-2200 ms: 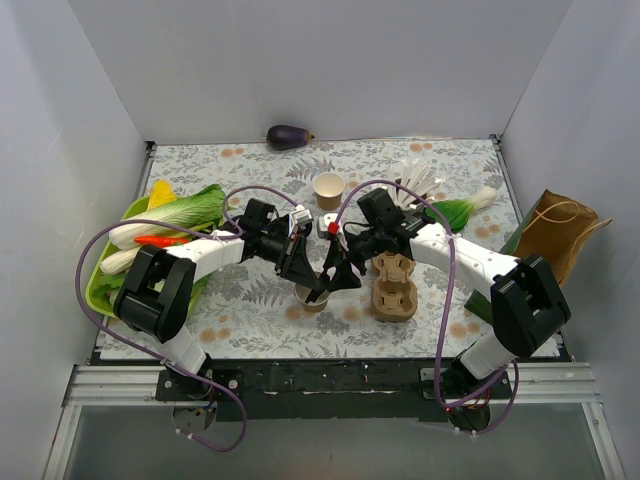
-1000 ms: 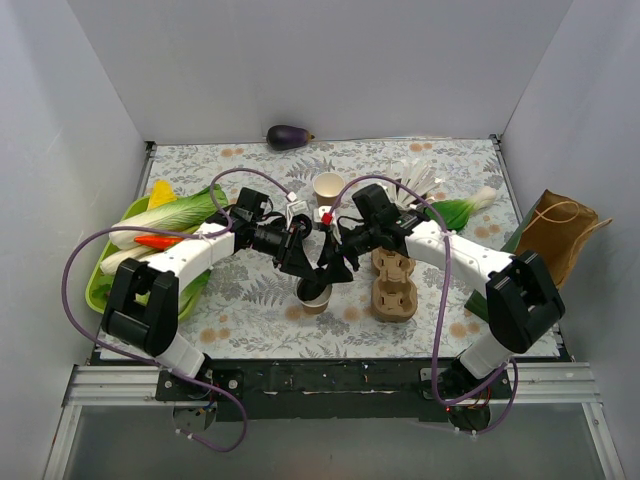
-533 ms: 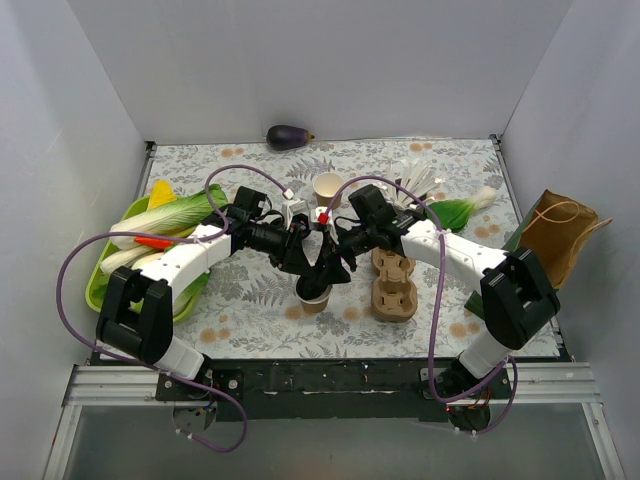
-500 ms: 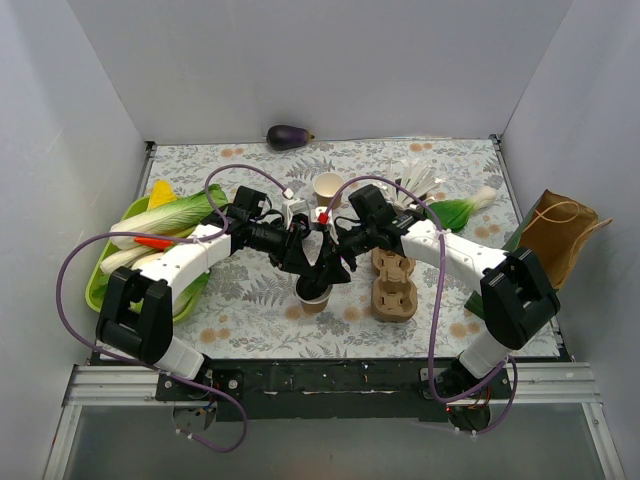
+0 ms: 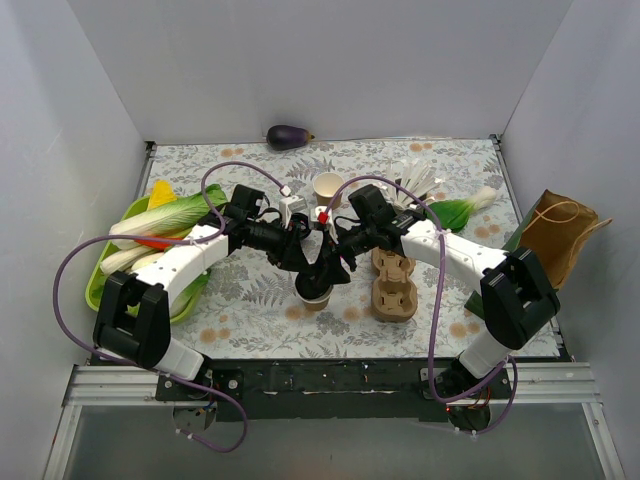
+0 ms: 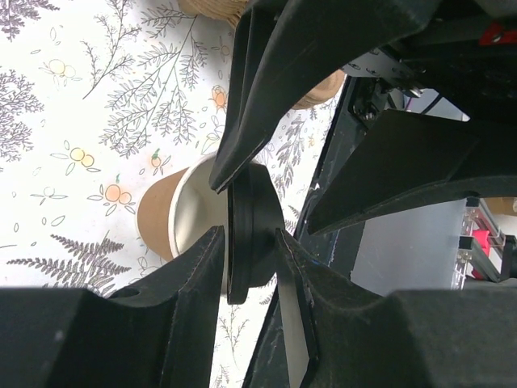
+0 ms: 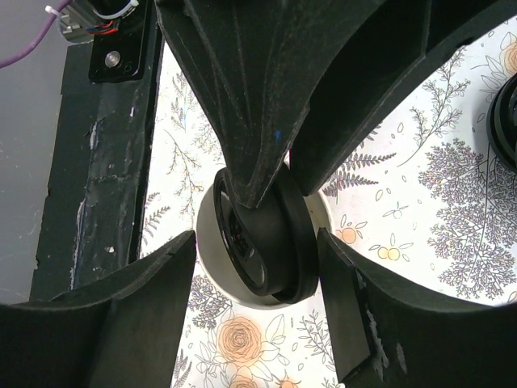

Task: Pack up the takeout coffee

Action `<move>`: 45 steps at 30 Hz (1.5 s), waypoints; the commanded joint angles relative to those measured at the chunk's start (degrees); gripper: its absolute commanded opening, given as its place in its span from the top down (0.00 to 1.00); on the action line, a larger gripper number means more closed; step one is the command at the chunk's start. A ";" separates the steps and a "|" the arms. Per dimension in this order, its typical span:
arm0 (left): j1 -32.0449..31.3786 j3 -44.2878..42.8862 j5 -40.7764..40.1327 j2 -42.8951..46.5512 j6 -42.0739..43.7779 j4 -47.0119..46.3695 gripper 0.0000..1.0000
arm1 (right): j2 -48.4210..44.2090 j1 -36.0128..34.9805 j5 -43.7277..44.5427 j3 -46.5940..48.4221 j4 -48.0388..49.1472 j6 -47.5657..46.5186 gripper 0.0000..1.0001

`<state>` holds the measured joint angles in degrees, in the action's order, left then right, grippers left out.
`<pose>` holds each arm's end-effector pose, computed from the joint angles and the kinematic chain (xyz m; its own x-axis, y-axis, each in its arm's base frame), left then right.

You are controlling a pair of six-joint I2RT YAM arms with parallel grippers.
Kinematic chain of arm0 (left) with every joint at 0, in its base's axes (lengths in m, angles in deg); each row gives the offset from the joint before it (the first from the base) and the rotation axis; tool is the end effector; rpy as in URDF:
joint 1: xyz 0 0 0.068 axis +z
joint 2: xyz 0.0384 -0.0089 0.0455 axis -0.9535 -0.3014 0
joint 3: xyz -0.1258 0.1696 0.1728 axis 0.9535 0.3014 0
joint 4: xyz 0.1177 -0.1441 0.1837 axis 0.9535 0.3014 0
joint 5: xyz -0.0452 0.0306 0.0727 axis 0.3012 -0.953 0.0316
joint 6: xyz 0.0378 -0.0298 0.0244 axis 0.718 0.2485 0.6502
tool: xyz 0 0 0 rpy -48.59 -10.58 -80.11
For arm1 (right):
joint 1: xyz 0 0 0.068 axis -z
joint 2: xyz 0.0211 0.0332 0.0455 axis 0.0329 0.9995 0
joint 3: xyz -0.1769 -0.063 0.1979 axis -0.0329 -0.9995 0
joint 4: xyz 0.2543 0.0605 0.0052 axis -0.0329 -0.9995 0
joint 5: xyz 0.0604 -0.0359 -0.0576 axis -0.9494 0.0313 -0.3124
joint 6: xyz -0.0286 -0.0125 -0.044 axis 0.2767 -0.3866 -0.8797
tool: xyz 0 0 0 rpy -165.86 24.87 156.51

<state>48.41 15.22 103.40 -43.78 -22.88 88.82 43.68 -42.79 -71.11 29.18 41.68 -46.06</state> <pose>0.2577 -0.1465 0.2440 -0.9936 0.0788 -0.0811 0.1092 0.4820 -0.8693 0.2431 0.2462 0.2508 -0.1293 -0.4782 -0.8687 -0.9816 -0.0623 0.1804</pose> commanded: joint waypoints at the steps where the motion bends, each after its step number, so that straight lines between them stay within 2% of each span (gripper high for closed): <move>1: 0.32 1.06 -2.73 3.19 0.47 -0.35 0.69 | 0.04 -0.32 -0.27 2.07 1.90 0.93 0.31; 9: 0.41 1.24 -8.18 2.84 0.03 -2.02 0.70 | 0.74 -0.40 0.70 2.77 1.90 1.20 0.27; 18: 0.32 2.38 -3.01 2.40 0.11 -2.11 0.70 | 0.65 -0.49 1.05 1.98 2.16 1.37 0.25; 22: 0.32 3.00 -4.57 2.57 0.46 -1.94 0.70 | -0.05 -0.49 1.48 2.42 1.55 0.85 0.25; 28: 0.32 3.61 -9.31 4.15 4.32 1.92 0.69 | -2.51 0.82 8.68 5.32 -7.92 -9.51 0.27; 31: 0.32 5.63 -11.43 7.13 5.73 3.15 0.69 | -2.95 4.16 9.66 5.94 -12.93 -14.60 0.32; 38: 0.67 5.11 -18.02 8.73 5.30 6.93 0.66 | -2.78 5.66 15.11 4.09 -14.37 -30.34 0.36; 45: 2.69 0.36 -20.93 6.35 4.78 6.68 0.59 | 4.52 2.33 22.30 5.41 -16.92 -45.46 0.43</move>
<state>49.54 19.85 85.04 -37.20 -18.22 95.81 44.80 -38.40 -54.02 33.26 27.13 -80.07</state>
